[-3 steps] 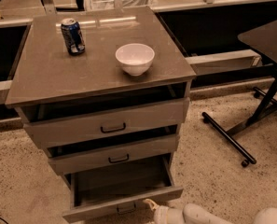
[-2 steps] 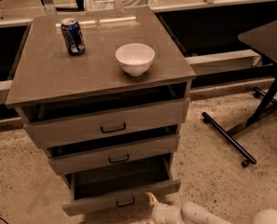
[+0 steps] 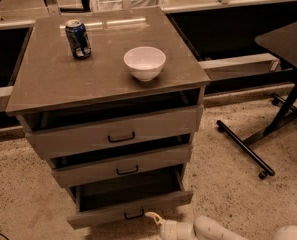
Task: Close bottom drawer
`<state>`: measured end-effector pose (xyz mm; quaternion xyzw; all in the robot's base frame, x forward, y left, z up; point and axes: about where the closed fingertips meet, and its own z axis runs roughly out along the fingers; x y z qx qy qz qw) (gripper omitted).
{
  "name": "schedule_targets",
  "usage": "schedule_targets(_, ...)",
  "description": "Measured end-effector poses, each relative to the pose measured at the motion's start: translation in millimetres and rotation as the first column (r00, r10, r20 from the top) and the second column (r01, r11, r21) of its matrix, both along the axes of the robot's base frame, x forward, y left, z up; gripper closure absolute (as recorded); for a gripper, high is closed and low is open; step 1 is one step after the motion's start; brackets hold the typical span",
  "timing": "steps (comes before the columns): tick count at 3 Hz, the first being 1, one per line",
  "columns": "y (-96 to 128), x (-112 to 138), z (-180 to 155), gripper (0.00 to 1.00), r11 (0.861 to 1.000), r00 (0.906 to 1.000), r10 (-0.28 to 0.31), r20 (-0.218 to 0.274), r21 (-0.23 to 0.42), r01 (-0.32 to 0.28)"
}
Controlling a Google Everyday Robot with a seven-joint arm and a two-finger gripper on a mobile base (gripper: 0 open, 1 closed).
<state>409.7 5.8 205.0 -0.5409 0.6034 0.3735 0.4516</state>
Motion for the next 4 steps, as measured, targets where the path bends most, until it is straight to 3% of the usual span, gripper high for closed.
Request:
schedule_targets(1,14.3,-0.5,2.4,0.41,0.997,0.9974,0.068,-0.024,0.039,-0.068)
schedule_targets(2,20.3,18.1,-12.2,0.65,0.996,0.9953,0.078,-0.057,0.052,-0.075)
schedule_targets(3,20.9,43.5,-32.2,0.62,0.998,0.9953,0.043,-0.087,0.041,-0.04)
schedule_targets(4,15.9,62.4,-36.0,0.38,0.999,0.9963,-0.037,-0.078,0.01,0.038)
